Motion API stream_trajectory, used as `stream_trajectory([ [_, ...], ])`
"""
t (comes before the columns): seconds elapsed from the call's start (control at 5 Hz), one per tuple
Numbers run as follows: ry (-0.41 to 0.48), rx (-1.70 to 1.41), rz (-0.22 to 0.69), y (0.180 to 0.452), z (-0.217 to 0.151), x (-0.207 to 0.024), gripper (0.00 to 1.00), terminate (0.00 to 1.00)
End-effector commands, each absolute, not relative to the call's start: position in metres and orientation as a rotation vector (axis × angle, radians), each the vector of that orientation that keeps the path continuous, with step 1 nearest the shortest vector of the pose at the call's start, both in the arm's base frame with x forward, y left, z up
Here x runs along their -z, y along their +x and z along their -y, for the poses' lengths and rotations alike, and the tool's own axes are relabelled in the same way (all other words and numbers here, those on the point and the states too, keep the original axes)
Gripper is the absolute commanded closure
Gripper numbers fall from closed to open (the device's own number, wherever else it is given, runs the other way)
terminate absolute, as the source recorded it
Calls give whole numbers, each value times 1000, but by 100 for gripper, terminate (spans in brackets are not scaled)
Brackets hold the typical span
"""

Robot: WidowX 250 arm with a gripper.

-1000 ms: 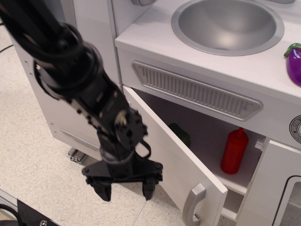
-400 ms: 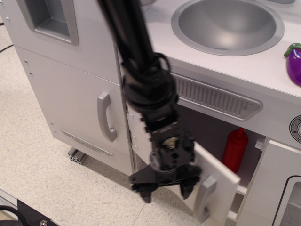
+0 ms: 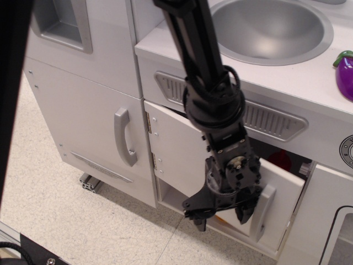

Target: Close cabinet

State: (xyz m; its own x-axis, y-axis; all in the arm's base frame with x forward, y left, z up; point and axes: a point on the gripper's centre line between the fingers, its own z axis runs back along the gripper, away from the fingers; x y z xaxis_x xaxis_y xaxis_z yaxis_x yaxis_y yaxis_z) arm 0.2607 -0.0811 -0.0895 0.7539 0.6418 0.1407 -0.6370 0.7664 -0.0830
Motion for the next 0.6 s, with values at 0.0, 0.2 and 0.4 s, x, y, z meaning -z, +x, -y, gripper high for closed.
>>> stream_trajectory([
  [0.0,-70,-750,225,306,94,74,0,0],
  [0.2,-80,-746,212,307,96,72,0,0],
  [0.4,-76,-678,164,267,82,60,0,0],
])
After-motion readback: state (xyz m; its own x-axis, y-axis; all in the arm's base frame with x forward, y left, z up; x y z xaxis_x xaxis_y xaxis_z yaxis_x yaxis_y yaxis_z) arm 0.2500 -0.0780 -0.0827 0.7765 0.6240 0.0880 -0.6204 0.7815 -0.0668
